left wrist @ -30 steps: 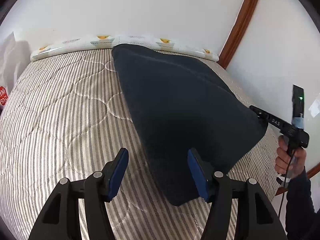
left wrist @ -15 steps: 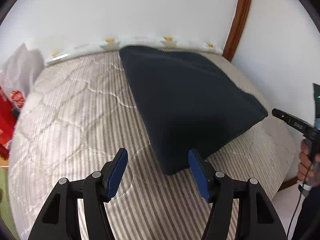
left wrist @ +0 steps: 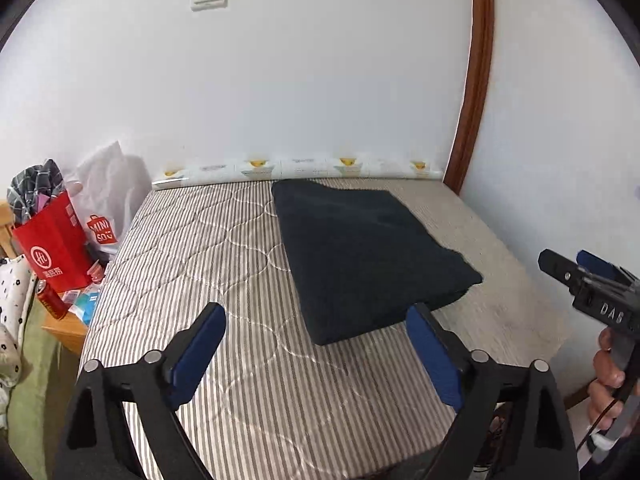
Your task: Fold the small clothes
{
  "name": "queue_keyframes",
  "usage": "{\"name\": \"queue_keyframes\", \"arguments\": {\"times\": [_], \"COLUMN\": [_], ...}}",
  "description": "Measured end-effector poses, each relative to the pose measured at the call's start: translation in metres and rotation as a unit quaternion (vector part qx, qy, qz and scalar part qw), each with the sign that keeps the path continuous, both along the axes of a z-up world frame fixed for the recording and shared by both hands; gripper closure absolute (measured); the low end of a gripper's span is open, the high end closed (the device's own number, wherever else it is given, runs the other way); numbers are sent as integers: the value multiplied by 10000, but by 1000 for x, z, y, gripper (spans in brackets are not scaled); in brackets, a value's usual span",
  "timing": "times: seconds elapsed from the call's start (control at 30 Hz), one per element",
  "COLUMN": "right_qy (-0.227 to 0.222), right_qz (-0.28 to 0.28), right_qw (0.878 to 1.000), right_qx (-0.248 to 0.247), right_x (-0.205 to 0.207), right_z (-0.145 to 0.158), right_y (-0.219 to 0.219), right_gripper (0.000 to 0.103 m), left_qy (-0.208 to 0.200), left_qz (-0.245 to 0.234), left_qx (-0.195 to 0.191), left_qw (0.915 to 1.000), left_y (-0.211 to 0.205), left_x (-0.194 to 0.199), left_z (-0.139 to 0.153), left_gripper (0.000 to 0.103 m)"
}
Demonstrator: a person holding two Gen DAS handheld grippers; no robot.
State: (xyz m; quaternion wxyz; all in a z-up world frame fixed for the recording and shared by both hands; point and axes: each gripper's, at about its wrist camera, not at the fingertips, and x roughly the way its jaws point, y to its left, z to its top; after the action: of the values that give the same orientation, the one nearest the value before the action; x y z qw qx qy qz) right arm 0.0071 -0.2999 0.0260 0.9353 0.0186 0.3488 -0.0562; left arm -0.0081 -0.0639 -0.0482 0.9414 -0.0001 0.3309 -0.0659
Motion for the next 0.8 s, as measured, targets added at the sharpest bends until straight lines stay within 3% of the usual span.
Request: {"name": "queue_keyframes", "arguments": {"times": [0.1, 0.33, 0.8], "right_qy": [-49, -23, 53], "right_qz": [-173, -284, -437], "right_qw": [9998, 9996, 9989], "right_qx": [-127, -48, -175], "right_x": [-18, -48, -56], "right_z": [9, 20, 22], "right_y": [3, -3, -3], "right_gripper": [0, 0, 0], "left_qy": [-78, -98, -81], "left_qz": [150, 227, 401], "left_qx": [71, -15, 99], "left_qw": [9998, 9997, 9991], "left_y": [-1, 1, -4], "left_x": [-11, -24, -23], "left_z": [6, 7, 9], "left_gripper": [10, 10, 10]}}
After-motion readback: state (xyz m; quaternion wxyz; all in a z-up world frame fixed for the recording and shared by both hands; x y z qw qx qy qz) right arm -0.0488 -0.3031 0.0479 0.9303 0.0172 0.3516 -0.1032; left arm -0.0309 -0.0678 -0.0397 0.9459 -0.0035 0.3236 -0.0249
